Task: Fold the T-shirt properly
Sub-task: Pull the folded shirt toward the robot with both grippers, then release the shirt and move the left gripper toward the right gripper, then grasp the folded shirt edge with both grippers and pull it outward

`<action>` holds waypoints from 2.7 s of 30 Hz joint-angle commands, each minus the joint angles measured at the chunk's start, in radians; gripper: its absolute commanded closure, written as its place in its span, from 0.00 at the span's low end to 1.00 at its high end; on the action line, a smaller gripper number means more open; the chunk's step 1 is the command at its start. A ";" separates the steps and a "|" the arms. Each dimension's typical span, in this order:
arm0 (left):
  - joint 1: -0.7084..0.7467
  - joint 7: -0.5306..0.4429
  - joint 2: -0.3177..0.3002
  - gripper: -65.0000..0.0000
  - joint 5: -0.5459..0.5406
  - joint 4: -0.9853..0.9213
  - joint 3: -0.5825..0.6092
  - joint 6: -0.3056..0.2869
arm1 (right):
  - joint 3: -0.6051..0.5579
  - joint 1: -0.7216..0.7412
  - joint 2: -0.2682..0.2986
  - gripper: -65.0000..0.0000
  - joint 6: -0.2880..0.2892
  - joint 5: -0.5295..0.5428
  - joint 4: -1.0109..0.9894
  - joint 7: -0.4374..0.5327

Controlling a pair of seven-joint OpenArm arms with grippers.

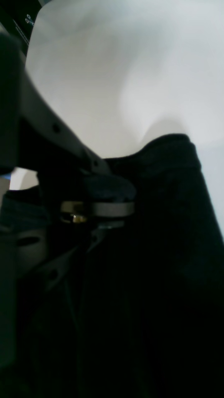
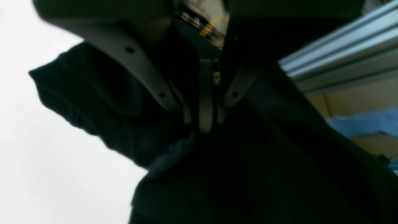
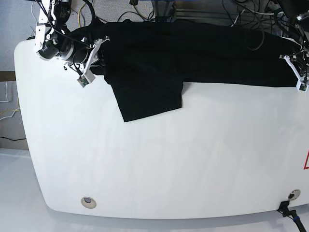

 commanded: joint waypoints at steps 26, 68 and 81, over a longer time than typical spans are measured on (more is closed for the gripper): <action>-0.037 -0.010 -0.017 0.13 -0.006 0.094 0.029 0.006 | -0.128 0.106 -0.033 0.43 0.001 -0.394 0.045 0.130; 0.069 -0.012 0.108 1.00 -0.085 0.143 0.277 0.006 | -0.129 0.025 -0.050 1.00 0.087 -0.480 -0.246 0.257; -0.111 -0.012 0.077 1.00 -0.083 0.008 0.281 0.006 | -0.132 0.276 -0.040 1.00 0.088 -0.497 -0.547 0.380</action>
